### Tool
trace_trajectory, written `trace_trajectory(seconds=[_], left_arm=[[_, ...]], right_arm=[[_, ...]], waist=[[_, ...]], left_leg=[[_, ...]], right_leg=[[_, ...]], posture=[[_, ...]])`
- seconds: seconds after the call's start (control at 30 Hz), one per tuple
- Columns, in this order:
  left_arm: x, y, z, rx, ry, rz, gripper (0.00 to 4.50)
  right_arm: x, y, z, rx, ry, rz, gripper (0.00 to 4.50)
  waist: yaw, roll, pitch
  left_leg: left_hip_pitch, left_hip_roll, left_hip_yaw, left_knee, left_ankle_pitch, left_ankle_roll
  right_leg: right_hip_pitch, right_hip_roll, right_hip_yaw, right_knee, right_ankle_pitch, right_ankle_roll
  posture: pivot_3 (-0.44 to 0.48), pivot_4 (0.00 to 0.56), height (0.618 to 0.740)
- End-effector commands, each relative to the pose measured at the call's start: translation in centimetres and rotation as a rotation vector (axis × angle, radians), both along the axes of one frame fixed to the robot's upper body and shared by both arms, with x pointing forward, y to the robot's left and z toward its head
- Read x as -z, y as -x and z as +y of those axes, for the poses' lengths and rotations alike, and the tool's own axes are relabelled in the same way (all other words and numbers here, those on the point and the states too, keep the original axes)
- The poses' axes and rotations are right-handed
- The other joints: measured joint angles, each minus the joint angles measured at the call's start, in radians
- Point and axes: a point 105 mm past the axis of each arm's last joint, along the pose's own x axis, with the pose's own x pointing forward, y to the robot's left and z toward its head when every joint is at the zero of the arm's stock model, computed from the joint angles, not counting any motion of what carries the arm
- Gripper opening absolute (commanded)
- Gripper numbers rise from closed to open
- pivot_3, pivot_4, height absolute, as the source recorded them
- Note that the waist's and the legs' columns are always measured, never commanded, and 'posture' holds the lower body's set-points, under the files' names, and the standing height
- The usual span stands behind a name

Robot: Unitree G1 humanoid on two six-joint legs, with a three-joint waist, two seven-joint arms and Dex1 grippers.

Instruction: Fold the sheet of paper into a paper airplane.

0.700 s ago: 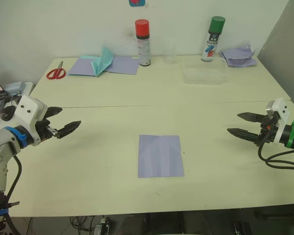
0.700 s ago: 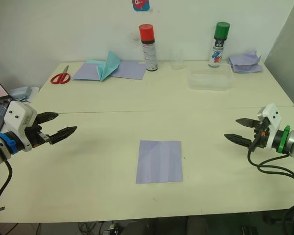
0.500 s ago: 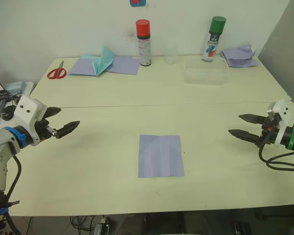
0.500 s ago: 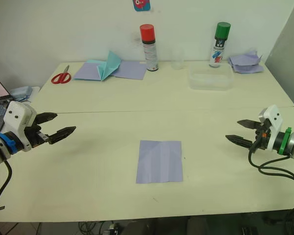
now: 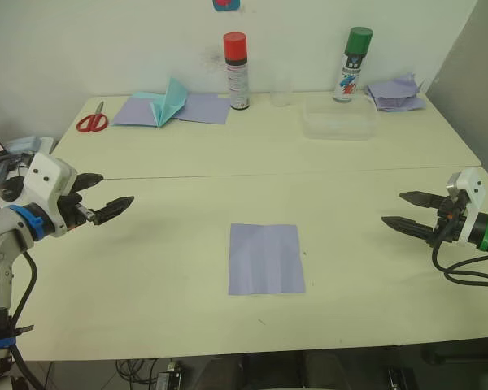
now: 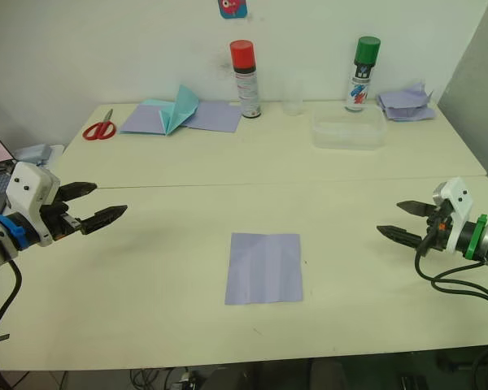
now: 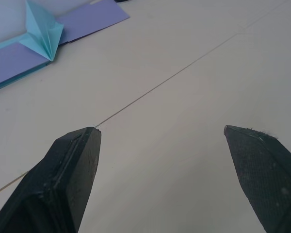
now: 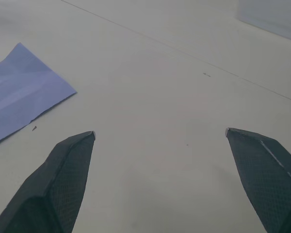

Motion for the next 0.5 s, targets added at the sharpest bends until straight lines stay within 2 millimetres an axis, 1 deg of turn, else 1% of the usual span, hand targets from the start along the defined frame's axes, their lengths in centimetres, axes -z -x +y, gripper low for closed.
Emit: trace_trajectory(seconds=[0.03,0.1,0.17,0.23,0.3,0.33,0.4,0.43,0.5], left_arm=[[-1.5,0.2,-2.6,0.094,0.027,-0.045,4.45],[-2.0,0.5,-4.7,0.167,0.08,-0.048,4.45],[-1.9,1.3,-7.6,0.28,0.104,-0.032,4.45],[-1.5,1.9,-10.3,0.367,0.122,-0.014,4.07],[-0.6,2.5,-12.8,0.448,0.119,0.011,3.54],[0.1,2.8,-14.2,0.481,0.126,0.028,3.18],[1.3,3.0,-15.7,0.501,0.14,0.049,2.53],[1.7,2.9,-16.1,0.499,0.146,0.054,2.16],[4.0,2.8,-17.5,0.505,0.159,0.091,1.55]], right_arm=[[-1.1,0.1,1.1,-0.045,0.017,-0.038,4.5],[-0.6,0.3,1.9,-0.071,0.015,-0.025,4.5],[-0.2,0.3,2.9,-0.098,0.009,-0.016,4.5],[0.2,0.3,3.8,-0.12,0.012,-0.009,4.5],[0.5,0.1,4.6,-0.139,0.012,-0.007,4.5],[0.7,0.0,5.0,-0.147,0.008,-0.007,4.5],[0.9,-0.1,5.6,-0.157,0.004,-0.008,4.5],[0.9,-0.2,5.9,-0.162,0.004,-0.009,4.5],[1.2,-0.3,6.8,-0.182,-0.001,-0.008,4.5]], waist=[[0.0,0.0,0.0],[0.0,0.0,0.0],[0.0,0.0,0.0],[0.0,0.0,0.0],[0.001,0.0,0.0],[0.001,0.0,0.0],[0.002,0.0,0.0],[0.002,0.0,0.0],[0.001,-0.001,0.0]], left_leg=[[0.0,0.0,0.0,0.0,0.0,0.0],[0.0,0.0,0.0,0.001,0.0,0.0],[0.0,0.0,0.0,0.001,0.0,0.0],[0.0,0.0,0.0,0.002,0.0,0.0],[0.0,0.0,0.0,0.001,0.0,0.0],[0.0,0.0,0.001,0.001,0.0,0.0],[0.0,0.0,0.001,0.002,0.0,0.0],[0.0,0.0,0.001,0.002,0.0,0.0],[0.0,0.0,0.001,0.002,0.0,0.0]], right_leg=[[0.0,0.0,0.0,0.0,0.0,0.0],[0.0,0.0,0.0,0.0,0.0,0.0],[0.0,0.0,0.0,0.0,0.0,0.0],[0.0,0.0,0.0,0.0,0.0,0.0],[0.001,0.0,0.0,0.0,0.0,0.0],[0.001,0.0,0.0,0.0,0.0,0.0],[0.0,0.0,0.0,0.001,0.0,0.0],[0.0,0.0,0.0,0.001,0.0,0.0],[0.001,0.0,0.0,0.001,0.0,0.0]], posture=[[0.0,0.15,0.74],[0.0,0.15,0.74],[0.0,0.15,0.74],[0.0,0.15,0.74],[0.0,0.15,0.74],[0.0,0.15,0.74],[0.0,0.15,0.74],[0.0,0.15,0.74],[0.0,0.15,0.74]])
